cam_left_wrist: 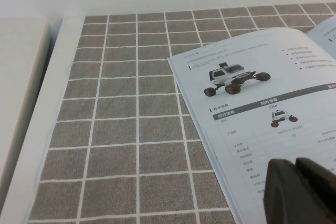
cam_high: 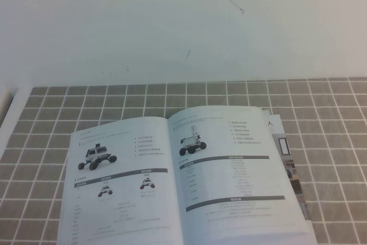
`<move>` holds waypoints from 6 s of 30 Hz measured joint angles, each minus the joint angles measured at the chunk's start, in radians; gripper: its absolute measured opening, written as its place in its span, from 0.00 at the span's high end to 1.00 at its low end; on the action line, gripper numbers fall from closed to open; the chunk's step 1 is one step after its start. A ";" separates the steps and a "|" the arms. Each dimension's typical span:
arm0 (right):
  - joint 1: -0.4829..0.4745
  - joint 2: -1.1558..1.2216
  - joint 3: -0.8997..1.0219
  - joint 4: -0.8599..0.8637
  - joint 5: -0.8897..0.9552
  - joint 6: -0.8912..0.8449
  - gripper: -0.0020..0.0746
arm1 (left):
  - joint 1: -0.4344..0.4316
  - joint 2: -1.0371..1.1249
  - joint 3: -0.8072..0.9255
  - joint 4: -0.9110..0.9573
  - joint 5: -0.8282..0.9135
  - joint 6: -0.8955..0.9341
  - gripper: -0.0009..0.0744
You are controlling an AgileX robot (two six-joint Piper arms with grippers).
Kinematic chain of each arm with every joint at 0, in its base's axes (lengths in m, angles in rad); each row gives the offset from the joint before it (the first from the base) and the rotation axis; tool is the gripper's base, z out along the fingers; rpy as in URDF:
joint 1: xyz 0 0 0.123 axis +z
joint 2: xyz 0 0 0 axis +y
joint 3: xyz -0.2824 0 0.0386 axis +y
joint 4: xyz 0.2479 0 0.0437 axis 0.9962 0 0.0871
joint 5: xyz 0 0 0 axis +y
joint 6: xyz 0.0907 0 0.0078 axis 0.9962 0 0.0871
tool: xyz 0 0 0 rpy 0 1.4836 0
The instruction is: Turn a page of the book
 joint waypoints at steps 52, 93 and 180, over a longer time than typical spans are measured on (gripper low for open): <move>0.000 0.000 0.009 0.239 -1.205 -0.043 0.98 | 0.000 -0.002 0.004 0.018 -0.872 -0.043 0.99; 0.017 1.461 -0.918 1.056 0.425 -1.034 0.98 | -0.146 1.432 -0.814 -0.605 0.097 0.319 0.99; 0.240 2.157 -1.387 0.869 0.593 -0.686 0.39 | -0.183 1.848 -0.924 -0.430 0.017 0.216 0.99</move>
